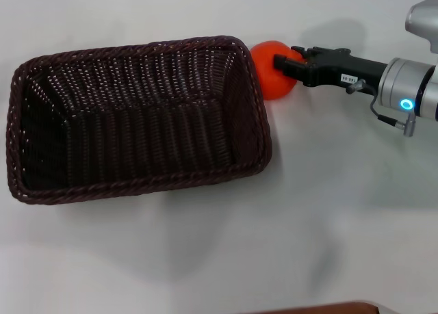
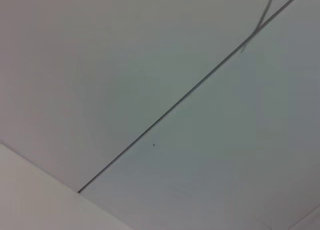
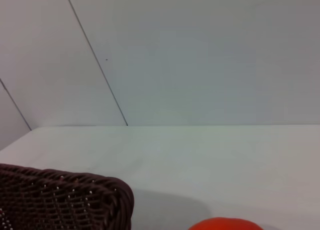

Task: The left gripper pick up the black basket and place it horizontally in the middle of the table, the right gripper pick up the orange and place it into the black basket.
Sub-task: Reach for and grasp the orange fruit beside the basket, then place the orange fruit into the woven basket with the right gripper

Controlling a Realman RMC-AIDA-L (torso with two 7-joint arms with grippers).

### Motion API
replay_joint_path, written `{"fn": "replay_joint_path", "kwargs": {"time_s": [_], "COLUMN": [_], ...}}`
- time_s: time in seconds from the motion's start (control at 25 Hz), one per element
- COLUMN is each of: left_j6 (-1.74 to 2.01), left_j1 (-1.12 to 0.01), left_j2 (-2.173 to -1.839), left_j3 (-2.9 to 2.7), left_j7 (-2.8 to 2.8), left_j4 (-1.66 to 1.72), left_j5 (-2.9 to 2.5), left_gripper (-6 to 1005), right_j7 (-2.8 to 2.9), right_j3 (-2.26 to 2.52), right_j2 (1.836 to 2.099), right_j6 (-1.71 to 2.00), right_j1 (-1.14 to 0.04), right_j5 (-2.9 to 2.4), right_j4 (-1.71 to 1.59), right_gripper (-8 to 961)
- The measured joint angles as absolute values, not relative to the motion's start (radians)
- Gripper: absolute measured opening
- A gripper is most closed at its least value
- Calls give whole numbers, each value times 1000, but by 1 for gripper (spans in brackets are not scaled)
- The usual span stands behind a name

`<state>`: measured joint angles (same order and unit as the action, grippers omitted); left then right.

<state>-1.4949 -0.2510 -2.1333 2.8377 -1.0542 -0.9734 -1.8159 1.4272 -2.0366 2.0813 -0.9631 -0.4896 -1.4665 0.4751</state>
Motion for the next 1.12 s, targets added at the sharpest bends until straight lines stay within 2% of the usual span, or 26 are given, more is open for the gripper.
{"fn": "replay_joint_path", "kwargs": {"time_s": [0.2,0.4,0.72,0.92,1.12], "left_j6": [-1493,-1490,-1485,-1485,-1485], "left_j1": [-264,-270,-272,-272,-274], "left_j2": [-2120,-2111,-2111,-2111,-2111], "left_j3": [2835,2837,2841,2841,2841], "left_j7": [-1054,-1055,-1055,-1055,-1055], "left_j4": [-935,-918,-915,-913,-913], "left_j5": [-1806,-1806,-1805,-1805,-1802], "left_gripper": [729,727,725,724,723], "right_j7": [1440,1461,1529,1599,1630], "right_j3": [-2033,-2033,-2036,-2036,-2028], "right_j2": [2079,2075,2078,2085,2089], "right_j6": [-963,-970,-1029,-1100,-1223], "right_j1": [-487,-485,-428,-351,-310], "right_j5": [-1467,-1467,-1467,-1457,-1421], "right_j4": [483,486,627,800,942], "right_gripper": [579,368,232,185,183]}}
